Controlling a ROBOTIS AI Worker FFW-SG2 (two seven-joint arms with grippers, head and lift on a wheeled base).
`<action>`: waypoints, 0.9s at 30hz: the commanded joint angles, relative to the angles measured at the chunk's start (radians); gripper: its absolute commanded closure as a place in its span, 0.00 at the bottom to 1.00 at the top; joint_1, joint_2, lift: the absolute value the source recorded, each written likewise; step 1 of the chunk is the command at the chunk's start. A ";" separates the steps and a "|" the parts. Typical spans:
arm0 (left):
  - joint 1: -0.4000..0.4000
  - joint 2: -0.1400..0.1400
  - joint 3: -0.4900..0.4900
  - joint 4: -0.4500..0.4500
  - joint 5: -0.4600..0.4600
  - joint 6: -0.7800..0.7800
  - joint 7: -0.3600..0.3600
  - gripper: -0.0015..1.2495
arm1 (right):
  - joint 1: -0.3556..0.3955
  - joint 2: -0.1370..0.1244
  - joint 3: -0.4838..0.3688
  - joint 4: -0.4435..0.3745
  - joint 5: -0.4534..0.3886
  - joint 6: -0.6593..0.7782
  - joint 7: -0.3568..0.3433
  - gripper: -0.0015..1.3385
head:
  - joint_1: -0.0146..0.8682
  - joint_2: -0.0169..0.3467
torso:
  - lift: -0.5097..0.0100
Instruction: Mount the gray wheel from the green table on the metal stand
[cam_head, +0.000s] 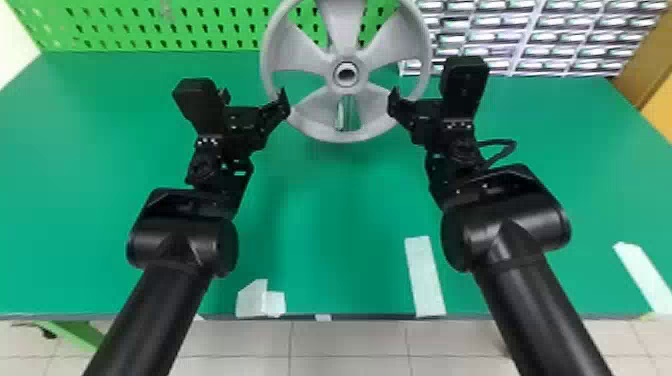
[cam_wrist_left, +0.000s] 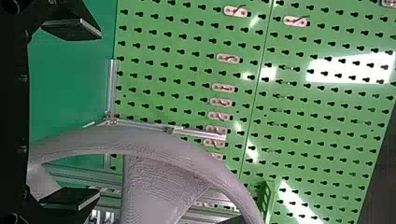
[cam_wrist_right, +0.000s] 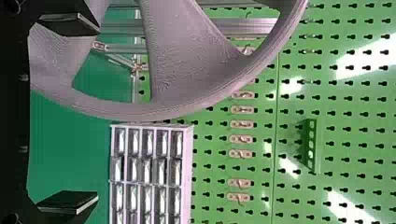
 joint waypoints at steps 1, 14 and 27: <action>0.031 0.002 0.014 -0.039 -0.011 0.009 -0.001 0.08 | 0.020 -0.006 0.002 -0.010 -0.001 -0.018 0.000 0.05 | 1.00 0.19 | 0.79; 0.130 0.016 0.071 -0.164 -0.050 0.052 -0.003 0.09 | 0.072 -0.020 0.000 -0.025 -0.003 -0.102 0.035 0.05 | 1.00 0.19 | 0.79; 0.187 0.035 0.121 -0.239 -0.083 0.075 -0.010 0.09 | 0.104 -0.021 -0.035 -0.025 0.014 -0.161 0.097 0.06 | 1.00 0.19 | 0.79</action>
